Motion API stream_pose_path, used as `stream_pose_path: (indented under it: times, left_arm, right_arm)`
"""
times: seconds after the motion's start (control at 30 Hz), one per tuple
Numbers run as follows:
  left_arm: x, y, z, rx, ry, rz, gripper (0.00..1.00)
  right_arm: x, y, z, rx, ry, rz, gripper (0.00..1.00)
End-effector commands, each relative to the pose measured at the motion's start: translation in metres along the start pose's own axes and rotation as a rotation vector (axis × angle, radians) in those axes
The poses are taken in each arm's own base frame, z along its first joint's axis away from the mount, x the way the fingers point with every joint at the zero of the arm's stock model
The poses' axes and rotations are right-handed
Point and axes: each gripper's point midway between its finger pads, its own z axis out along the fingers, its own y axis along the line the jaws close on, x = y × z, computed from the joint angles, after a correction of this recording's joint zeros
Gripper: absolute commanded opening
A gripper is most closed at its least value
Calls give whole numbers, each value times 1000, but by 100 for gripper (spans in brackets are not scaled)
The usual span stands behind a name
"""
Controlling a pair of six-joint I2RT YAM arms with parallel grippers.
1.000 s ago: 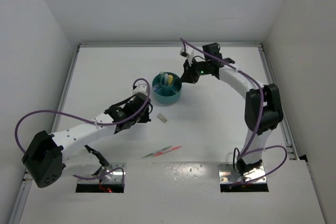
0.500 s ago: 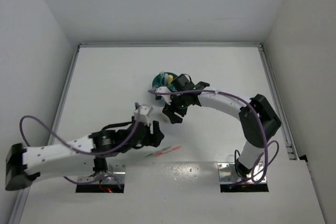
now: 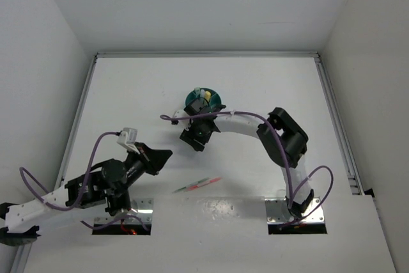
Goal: Sort the stationery into containers
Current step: Pick up the stationery from the center of the board.
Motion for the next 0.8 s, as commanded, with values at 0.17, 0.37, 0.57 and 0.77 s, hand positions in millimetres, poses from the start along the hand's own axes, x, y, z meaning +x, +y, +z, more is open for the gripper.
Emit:
stream_pose_path:
  times: [0.17, 0.37, 0.57, 0.77]
  left_arm:
    - [-20, -8, -5, -2, -30, 58, 24]
    - [-18, -6, -5, -2, -30, 59, 31]
    - [-15, -7, -4, -1, -18, 64, 51]
    - [-17, -19, 0, 16, 2, 98, 69]
  right_arm:
    - [-11, 2, 17, 40, 18, 10, 61]
    - [-5, 9, 23, -6, 51, 16, 26]
    - [-34, 40, -37, -179, -91, -100, 0]
    - [-72, -33, -135, 300, -334, -123, 0]
